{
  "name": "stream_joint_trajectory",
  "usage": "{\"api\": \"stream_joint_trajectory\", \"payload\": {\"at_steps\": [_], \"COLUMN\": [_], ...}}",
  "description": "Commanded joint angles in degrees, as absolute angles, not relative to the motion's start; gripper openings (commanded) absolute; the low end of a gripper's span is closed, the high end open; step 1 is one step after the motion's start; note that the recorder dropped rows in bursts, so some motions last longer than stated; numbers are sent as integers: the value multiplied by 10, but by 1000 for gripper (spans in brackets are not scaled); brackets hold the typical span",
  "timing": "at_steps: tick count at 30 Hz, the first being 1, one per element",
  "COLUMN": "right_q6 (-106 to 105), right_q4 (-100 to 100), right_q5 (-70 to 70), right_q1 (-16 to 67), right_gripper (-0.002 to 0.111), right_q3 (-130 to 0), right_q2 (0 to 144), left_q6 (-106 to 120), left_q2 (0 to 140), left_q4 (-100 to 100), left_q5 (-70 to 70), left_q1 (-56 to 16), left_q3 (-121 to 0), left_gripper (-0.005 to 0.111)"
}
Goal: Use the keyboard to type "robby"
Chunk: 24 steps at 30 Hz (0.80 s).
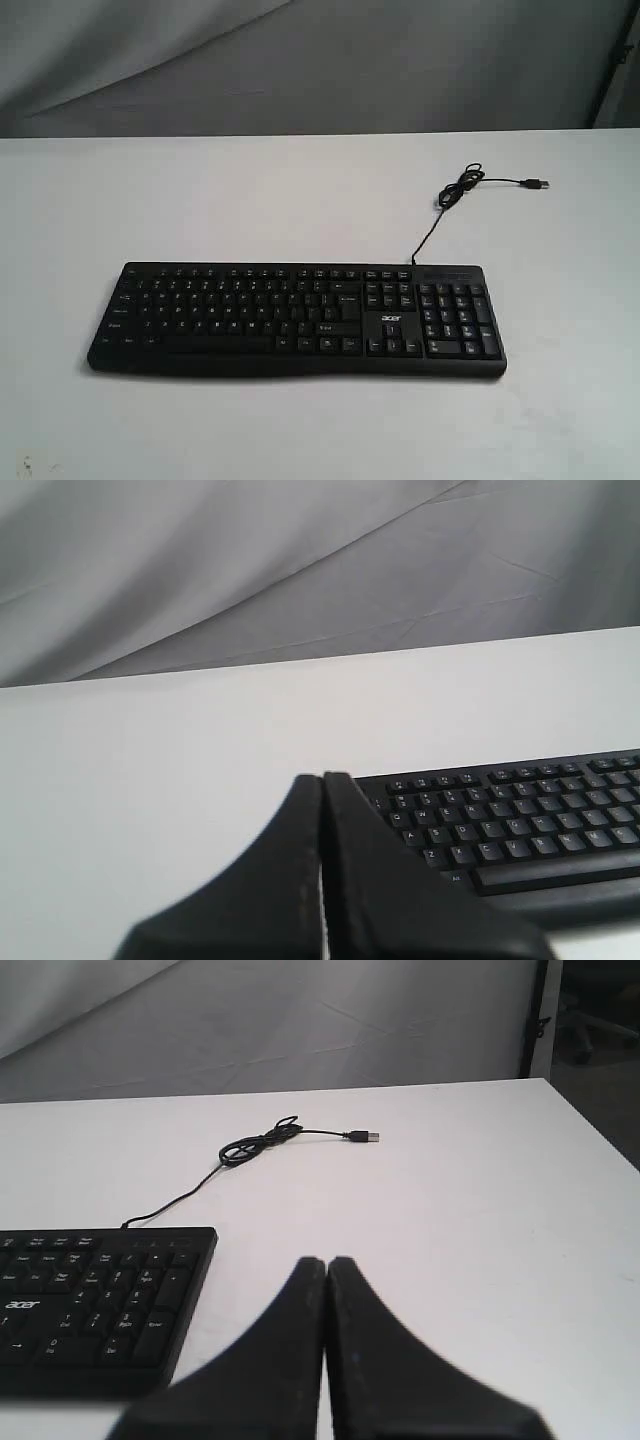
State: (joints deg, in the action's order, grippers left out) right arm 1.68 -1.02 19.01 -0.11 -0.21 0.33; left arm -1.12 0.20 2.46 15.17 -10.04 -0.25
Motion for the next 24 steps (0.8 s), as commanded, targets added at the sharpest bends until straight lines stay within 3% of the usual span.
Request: {"api": "stream_joint_trajectory", "payload": {"at_steps": [1,17,24], "right_q6": [17,20,15], "right_q4": [-13,-13,10], "right_q5": [190,190,35], "right_q1": [0,0,0], "right_gripper": [0,0,0], "right_q3": [0,0,0], "right_q2": [0,0,0], "left_q6": [-13,-13,-13], "left_q2": [0,0,0], "left_q4": [27,27,27], "left_q5": [148,148,148], "left_q1": [-104,-104,-104], "left_q3": [0,0,0], "left_gripper": [0,0,0]}}
